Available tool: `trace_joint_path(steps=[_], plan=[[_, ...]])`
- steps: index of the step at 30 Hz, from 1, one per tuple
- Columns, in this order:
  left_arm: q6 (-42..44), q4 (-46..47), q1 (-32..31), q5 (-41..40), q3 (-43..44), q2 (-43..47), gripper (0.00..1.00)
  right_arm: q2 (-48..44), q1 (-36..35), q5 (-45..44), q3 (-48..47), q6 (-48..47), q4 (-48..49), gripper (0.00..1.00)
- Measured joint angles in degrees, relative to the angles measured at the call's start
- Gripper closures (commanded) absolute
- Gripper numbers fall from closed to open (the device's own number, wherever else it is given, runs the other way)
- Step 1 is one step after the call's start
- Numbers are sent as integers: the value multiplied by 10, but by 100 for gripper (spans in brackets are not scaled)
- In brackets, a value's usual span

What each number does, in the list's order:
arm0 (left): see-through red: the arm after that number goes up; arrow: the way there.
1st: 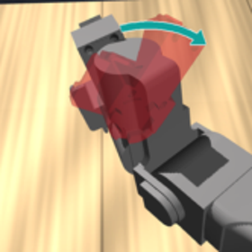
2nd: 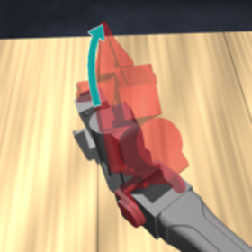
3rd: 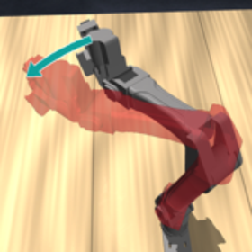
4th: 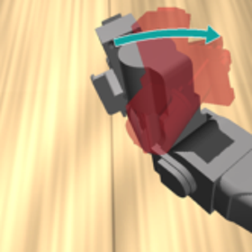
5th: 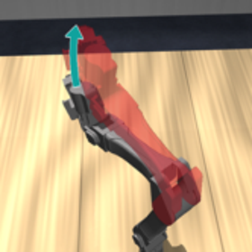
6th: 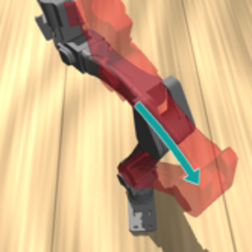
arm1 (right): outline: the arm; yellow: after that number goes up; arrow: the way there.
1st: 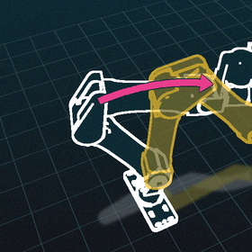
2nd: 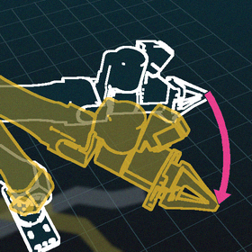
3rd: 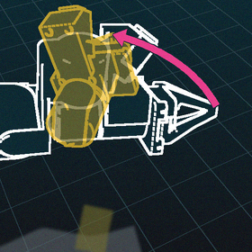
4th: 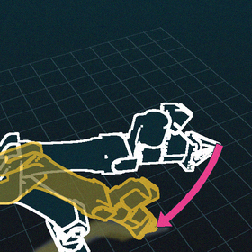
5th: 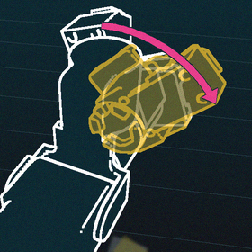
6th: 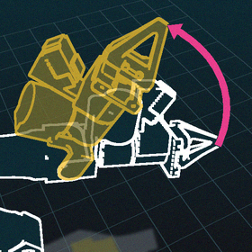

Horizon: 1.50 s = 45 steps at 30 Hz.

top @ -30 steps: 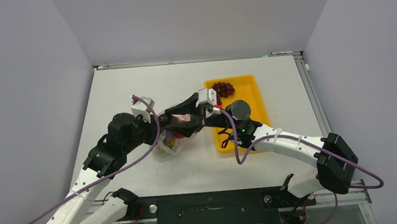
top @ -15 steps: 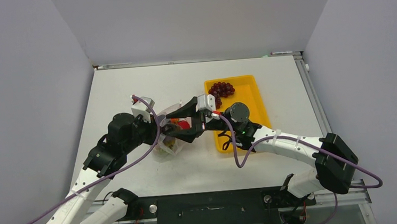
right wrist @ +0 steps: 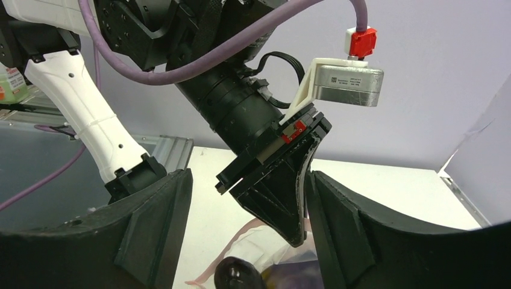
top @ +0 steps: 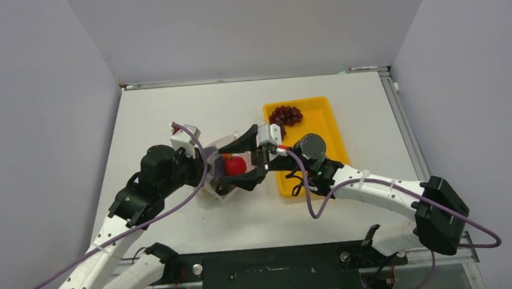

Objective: Place the food in the zip-top bag and seal the zipper
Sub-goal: Place the fake vegetable in the zipper food storage bag, then adjust the fake vegetable in the zipper food storage bag.

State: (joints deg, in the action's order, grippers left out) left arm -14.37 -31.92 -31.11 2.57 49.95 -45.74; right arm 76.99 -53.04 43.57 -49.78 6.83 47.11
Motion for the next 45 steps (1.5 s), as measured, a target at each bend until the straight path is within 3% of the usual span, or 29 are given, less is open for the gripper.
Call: trace_joint_path(steps=[7,15,21,29,36,45], plan=[[0,0,-3,-2,0,-2,100,-22,0,-10,-35,10,-118,31],[0,0,-4,-2,0,-2,100,-60,-19,-75,-66,-7,-290,42],[0,0,-6,-4,0,-2,100,-66,-54,-171,-111,-20,-424,44],[0,0,-8,-4,0,-2,100,-34,-128,-321,-178,-24,-581,40],[0,0,-11,-6,0,-2,100,20,-170,-429,-222,-9,-659,41],[0,0,-12,-9,0,-2,100,48,-185,-529,-228,63,-674,41]])
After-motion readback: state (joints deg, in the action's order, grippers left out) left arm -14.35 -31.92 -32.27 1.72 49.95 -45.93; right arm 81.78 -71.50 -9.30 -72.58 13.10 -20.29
